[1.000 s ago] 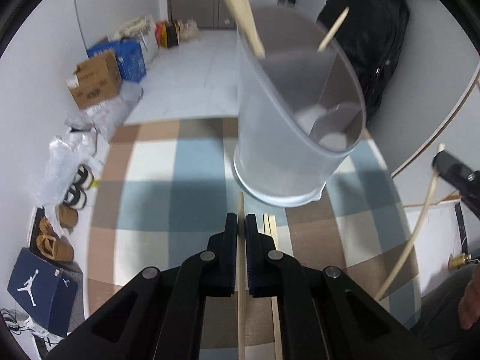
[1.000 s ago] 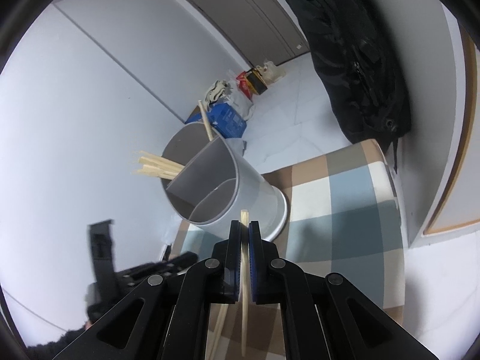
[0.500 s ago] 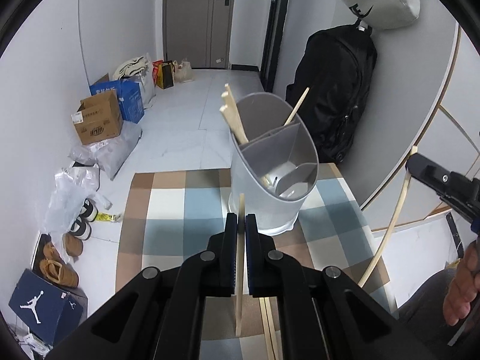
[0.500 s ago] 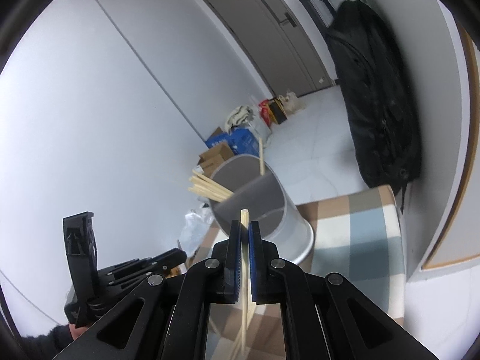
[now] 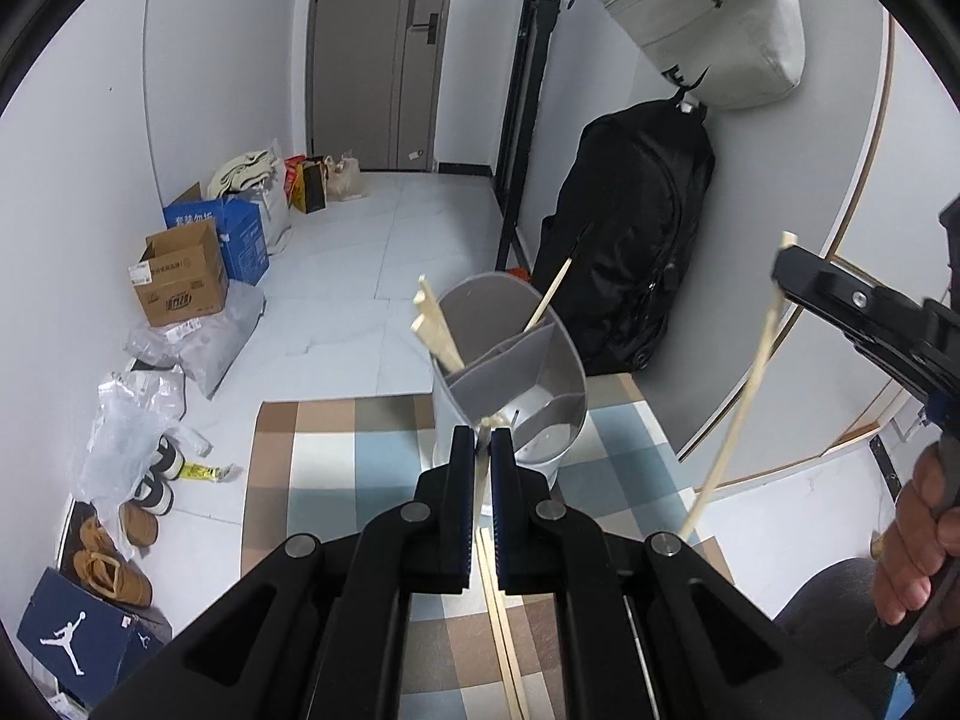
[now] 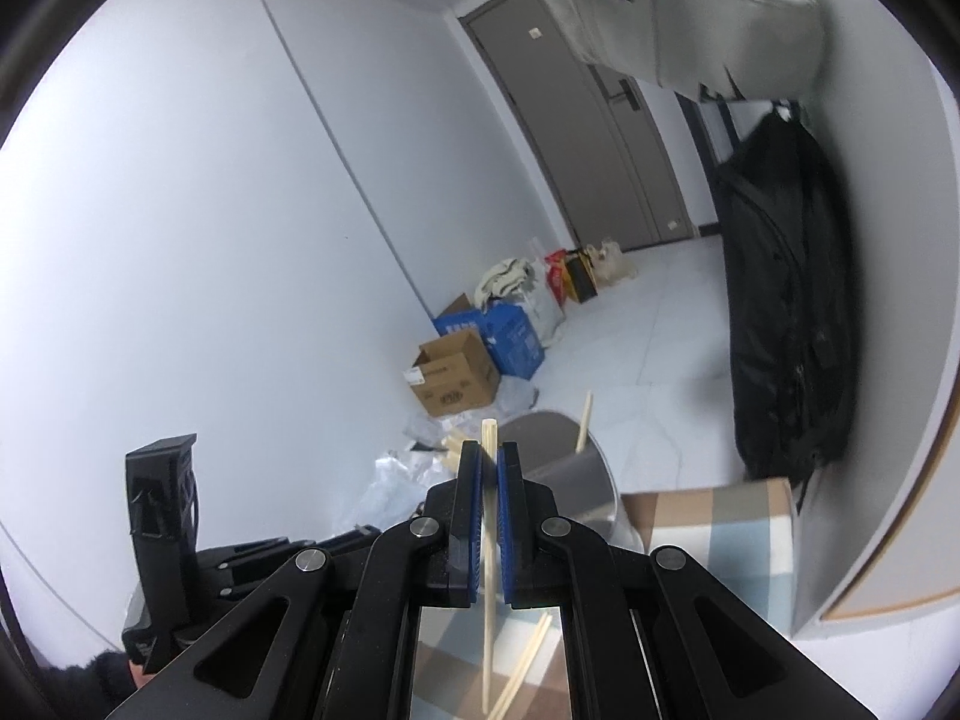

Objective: Organize utensils
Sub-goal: 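Raise both held chopsticks up over the white utensil holder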

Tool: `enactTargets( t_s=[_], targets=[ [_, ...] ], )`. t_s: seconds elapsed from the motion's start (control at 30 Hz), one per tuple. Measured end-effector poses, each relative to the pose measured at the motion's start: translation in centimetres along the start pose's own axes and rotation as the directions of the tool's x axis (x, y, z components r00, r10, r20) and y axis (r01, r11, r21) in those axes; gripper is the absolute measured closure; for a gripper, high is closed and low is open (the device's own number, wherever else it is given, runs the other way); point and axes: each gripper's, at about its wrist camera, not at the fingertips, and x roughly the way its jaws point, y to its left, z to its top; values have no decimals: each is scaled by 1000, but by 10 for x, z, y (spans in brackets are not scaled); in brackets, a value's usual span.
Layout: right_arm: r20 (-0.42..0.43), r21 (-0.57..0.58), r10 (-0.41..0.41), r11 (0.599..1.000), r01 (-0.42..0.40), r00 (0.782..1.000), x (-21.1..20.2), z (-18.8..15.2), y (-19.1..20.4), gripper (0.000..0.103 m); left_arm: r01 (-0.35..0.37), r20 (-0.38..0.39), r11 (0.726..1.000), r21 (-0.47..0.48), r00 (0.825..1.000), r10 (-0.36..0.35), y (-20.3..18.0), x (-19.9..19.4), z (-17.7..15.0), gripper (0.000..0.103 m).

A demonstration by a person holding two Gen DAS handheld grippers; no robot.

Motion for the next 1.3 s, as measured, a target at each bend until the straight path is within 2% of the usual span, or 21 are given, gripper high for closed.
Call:
enactTargets(
  t_s=[0.33,0.7,1.0,1.3],
  targets=[
    [38,-25,3,1000,-3,999,8,31,4,99,36,41,999,22,998,-36,-6,-21,19,102],
    [107,-63,0,998,7,994,18,78,7,99,97,111,995,11,989,-98,-7,-42,64,102],
    [147,-86,-8,996,21,989,45,107,7,99,67,140,995,80,987,-78,-8,-35,96,102],
    [154,-55,-67,996,77,986,87,107,-9,99,53,125,993,106,990,-66,-2,-14,109,102]
  ],
)
